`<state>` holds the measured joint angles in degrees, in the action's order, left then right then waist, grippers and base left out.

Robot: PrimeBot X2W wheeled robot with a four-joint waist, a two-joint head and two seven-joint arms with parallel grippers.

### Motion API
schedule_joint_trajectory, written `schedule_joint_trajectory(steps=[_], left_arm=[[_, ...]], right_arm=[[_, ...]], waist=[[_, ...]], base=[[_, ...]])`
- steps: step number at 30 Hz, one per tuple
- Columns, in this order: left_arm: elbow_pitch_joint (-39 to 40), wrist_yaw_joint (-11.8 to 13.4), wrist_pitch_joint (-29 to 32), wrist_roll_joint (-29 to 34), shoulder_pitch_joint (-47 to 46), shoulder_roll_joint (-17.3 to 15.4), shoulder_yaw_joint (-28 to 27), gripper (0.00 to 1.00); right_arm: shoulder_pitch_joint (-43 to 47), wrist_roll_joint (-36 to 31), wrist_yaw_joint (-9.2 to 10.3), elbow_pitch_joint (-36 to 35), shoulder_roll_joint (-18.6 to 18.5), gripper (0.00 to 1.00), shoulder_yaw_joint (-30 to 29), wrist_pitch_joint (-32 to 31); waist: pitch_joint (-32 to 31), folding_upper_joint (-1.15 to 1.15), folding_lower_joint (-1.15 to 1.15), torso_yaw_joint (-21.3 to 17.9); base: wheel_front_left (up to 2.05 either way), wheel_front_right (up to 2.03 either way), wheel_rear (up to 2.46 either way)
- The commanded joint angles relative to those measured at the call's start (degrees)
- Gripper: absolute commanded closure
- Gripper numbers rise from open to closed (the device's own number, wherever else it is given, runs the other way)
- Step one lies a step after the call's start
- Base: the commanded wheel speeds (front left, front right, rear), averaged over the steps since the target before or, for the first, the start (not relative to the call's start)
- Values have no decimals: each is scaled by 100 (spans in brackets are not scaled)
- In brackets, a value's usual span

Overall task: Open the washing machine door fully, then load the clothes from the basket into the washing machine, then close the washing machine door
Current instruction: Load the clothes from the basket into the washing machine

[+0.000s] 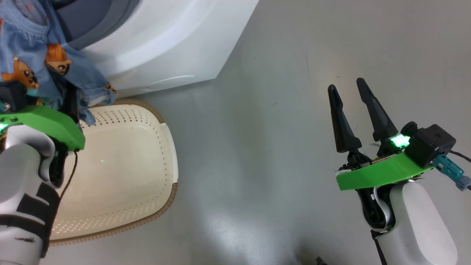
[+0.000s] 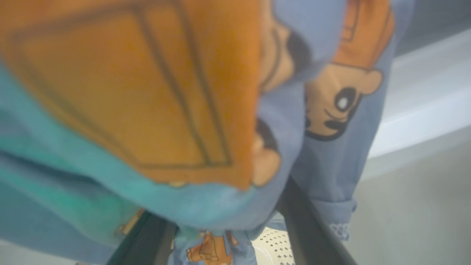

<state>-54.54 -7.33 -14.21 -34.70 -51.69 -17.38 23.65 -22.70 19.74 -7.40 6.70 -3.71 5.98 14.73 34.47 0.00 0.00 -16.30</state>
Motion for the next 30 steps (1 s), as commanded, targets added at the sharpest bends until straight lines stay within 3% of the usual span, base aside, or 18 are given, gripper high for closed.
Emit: schedule_joint_trajectory(steps=[1, 4, 5, 6, 7, 8, 18, 30], left_arm=[[-5, -15, -72, -41, -119, -216, -146, 0], [-110, -15, -76, -55, -223, -157, -198, 0], [-142, -15, -76, -79, -257, -137, -231, 7], [-184, -15, -77, -98, -295, -127, -262, 47], [-215, -15, -77, -114, -330, -117, -291, 62], [-232, -15, -77, -120, -354, -109, -310, 100], [-47, -15, -78, -88, -126, -70, -298, 100], [1106, -15, -78, 80, 938, -116, -556, 100]], right_arm=[[-17, -41, -9, -148, 24, 0, 95, 27], [-29, -51, -9, -139, 33, 0, 108, 27], [-34, -52, -9, -135, 36, 0, 115, 27], [-39, -52, -9, -129, 37, 0, 123, 27], [-45, -53, -9, -122, 39, 0, 129, 27], [-54, -53, -9, -111, 40, 0, 134, 27], [-50, -89, -9, -25, 41, 0, 107, 27], [79, -68, -9, 80, 20, 0, 81, 27]], waist=[[4, 0, 0, -2], [14, 0, 0, -1], [19, 0, 0, 1], [23, 0, 0, 2], [28, 0, 0, 4], [30, 0, 0, 4], [-168, 0, 0, 34], [-772, 0, 0, 291]], base=[[0, 0, 0], [0, 0, 0], [0, 0, 0], [0, 0, 0], [0, 0, 0], [0, 0, 0], [0, 0, 0], [0, 0, 0]])
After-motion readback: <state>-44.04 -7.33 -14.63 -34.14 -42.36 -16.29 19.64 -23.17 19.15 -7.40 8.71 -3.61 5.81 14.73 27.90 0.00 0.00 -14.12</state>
